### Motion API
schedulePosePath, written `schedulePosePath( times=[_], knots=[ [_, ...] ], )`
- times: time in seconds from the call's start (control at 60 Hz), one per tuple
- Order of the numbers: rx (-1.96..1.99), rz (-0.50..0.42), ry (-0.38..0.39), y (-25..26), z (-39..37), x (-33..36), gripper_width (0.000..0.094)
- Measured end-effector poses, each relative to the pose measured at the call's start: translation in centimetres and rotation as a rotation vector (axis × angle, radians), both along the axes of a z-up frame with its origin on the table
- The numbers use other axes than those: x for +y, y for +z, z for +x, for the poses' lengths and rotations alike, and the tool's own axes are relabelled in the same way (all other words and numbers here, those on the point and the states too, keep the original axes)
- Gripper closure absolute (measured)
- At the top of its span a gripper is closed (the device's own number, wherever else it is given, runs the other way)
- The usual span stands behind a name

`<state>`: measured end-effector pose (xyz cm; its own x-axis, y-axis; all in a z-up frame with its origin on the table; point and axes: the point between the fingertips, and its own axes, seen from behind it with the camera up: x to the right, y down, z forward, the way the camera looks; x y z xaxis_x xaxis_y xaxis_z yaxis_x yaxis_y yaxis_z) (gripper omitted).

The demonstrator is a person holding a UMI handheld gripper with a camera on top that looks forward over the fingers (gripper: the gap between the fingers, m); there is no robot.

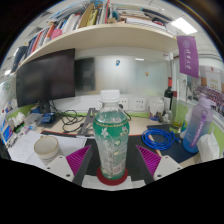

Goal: Pour water

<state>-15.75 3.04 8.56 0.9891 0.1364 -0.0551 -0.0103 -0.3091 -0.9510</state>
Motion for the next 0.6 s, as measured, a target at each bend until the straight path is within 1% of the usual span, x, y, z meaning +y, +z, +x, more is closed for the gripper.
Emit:
schedulePosePath(
  times=[0.033,0.1,0.167,0.25,0.35,0.45,0.5,0.6],
  knots=[
    [-0.003,-0.014,-0.018,-0.2,0.3,-1.0,0.0084],
    [-0.024,-0.053,-0.052,-0.5,0.6,-3.5,0.0085],
    [-0.029,-0.077,-0.077,0.3,0.3,-6.1,0.0083],
    [-0.012,-0.106,-0.072,2.0,-1.4,-8.8,0.0081],
    [-0.043,-0.087,-0.071,5.5,-3.3,-10.6,0.0081],
    [-0.088,-0.042,-0.073,8.7,-4.0,-11.6,0.0074],
    [-0.079,-0.021,-0.08,10.4,-4.6,-11.9,0.0075],
    [-0.029,-0.007,-0.077,12.6,-5.6,-12.5,0.0076]
  ],
)
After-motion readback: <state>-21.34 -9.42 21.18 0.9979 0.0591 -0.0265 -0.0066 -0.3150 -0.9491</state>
